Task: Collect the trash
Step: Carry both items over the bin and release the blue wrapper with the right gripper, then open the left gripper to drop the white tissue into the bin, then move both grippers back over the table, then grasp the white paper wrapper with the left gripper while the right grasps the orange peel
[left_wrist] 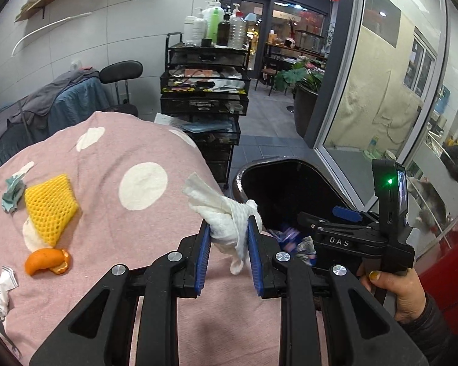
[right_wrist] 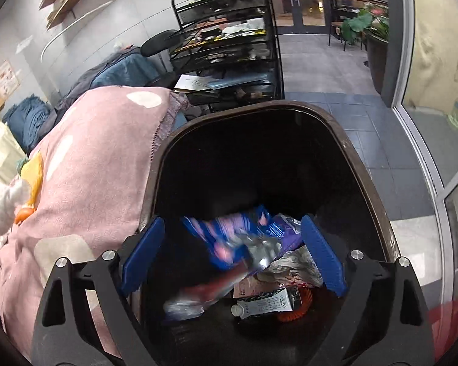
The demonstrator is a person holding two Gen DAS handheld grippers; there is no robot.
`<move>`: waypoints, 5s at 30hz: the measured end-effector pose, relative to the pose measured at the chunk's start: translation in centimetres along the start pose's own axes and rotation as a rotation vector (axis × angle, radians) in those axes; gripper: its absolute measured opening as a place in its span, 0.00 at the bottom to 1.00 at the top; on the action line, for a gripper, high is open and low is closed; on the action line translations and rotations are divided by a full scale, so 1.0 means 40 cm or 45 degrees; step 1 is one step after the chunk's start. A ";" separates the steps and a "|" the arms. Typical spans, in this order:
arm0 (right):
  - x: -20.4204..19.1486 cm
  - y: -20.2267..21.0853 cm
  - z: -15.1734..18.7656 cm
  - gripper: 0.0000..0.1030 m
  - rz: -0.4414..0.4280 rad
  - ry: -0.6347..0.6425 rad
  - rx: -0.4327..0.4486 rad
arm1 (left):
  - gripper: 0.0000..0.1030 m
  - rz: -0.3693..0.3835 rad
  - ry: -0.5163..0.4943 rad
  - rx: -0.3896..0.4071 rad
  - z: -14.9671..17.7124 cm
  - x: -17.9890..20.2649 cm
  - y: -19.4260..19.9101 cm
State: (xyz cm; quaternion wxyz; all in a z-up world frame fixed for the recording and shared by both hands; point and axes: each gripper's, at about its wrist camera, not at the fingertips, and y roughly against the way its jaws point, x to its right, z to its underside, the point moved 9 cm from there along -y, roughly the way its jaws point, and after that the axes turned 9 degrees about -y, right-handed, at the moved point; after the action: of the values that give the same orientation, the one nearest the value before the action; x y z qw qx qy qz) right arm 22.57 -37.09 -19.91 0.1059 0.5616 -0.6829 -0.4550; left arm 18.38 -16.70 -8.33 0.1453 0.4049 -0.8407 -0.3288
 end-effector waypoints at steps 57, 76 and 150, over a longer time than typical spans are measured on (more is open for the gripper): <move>0.097 0.299 -0.122 0.95 0.048 -0.119 0.512 | 0.90 -0.019 -0.270 0.064 -0.089 0.184 -0.052; -0.316 0.245 -0.085 0.95 -0.298 0.194 0.380 | 0.93 -0.330 0.028 0.125 0.030 -0.162 0.145; -0.877 0.107 0.220 0.21 -0.703 0.738 -0.244 | 0.34 -0.465 0.409 -0.069 0.307 -0.479 0.290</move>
State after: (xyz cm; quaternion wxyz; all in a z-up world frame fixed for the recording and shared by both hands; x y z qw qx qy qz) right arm 26.11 -2.58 -8.84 0.2197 0.8162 -0.4031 -0.3508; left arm 17.41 8.82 -9.24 0.2262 0.5932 -0.7106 -0.3032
